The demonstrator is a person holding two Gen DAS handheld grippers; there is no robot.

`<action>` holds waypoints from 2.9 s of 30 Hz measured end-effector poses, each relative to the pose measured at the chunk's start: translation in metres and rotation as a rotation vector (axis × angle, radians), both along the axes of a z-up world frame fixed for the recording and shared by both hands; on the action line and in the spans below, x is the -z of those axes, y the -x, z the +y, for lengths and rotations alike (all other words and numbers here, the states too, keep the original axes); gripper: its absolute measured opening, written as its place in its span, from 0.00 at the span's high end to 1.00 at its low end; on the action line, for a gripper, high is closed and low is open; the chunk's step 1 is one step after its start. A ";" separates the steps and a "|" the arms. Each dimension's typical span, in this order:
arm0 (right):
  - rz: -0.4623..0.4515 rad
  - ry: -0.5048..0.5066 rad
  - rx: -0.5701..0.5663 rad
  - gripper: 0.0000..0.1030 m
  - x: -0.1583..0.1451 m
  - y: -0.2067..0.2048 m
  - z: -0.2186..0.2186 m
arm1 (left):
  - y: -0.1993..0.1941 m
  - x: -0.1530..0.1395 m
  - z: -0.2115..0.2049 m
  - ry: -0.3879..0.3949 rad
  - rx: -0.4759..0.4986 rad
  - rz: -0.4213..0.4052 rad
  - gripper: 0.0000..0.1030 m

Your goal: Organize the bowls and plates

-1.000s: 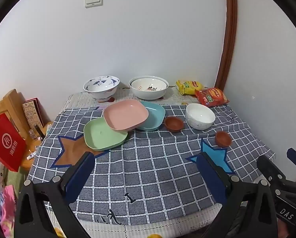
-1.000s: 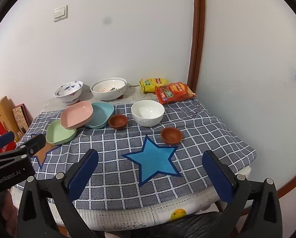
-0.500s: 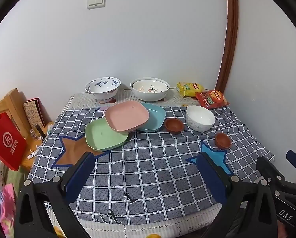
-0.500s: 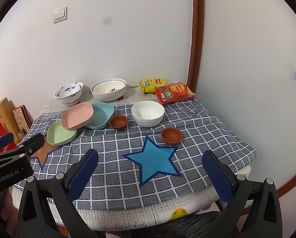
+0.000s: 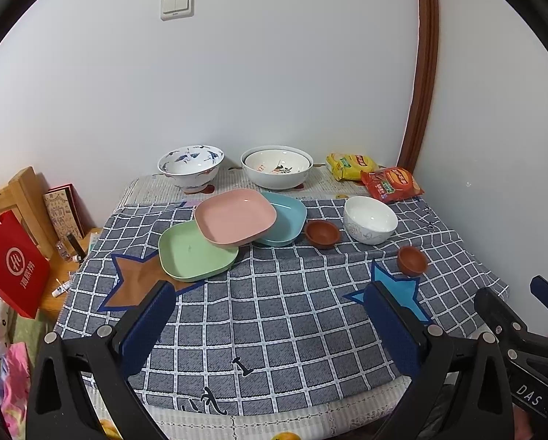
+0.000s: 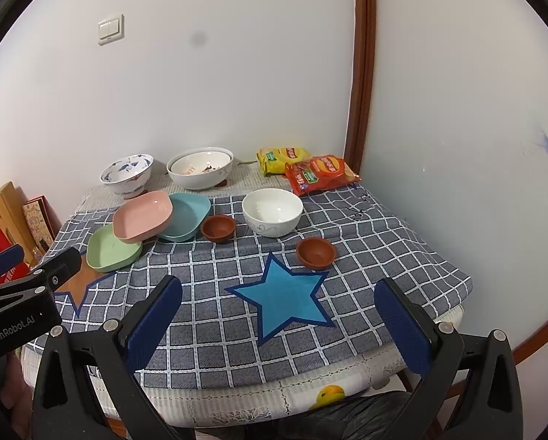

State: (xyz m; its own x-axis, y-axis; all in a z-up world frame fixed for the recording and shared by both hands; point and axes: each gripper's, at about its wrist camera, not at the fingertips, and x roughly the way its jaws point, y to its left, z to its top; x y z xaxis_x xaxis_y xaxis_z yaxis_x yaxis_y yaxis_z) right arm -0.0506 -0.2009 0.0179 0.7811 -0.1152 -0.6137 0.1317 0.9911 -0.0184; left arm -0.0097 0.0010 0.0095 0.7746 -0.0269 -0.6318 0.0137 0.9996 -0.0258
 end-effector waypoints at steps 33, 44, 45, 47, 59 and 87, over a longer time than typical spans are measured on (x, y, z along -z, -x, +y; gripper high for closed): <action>-0.016 -0.005 0.001 0.00 -0.002 0.002 0.000 | 0.004 0.001 -0.007 -0.008 0.008 -0.003 0.00; -0.022 -0.011 0.011 0.00 -0.003 0.003 -0.002 | 0.005 0.001 -0.009 -0.006 0.009 -0.005 0.00; -0.024 -0.013 0.011 0.00 -0.003 0.004 -0.002 | 0.006 0.000 -0.010 -0.007 0.011 -0.007 0.00; -0.026 -0.016 0.012 0.00 -0.003 0.005 -0.003 | 0.006 0.000 -0.011 -0.009 0.013 -0.007 0.00; -0.031 -0.026 0.020 0.00 -0.001 0.004 -0.008 | 0.000 0.003 -0.017 -0.006 0.026 -0.004 0.00; 0.060 -0.054 -0.050 0.07 0.061 -0.072 -0.001 | -0.105 0.067 0.007 0.064 0.027 0.158 0.04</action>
State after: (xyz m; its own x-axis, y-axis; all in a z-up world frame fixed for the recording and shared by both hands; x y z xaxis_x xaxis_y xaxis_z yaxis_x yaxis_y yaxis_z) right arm 0.0217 -0.2019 -0.0428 0.7469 -0.0427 -0.6636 0.0826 0.9962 0.0288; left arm 0.0952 0.0078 -0.0579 0.6640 -0.0903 -0.7423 0.0311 0.9952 -0.0933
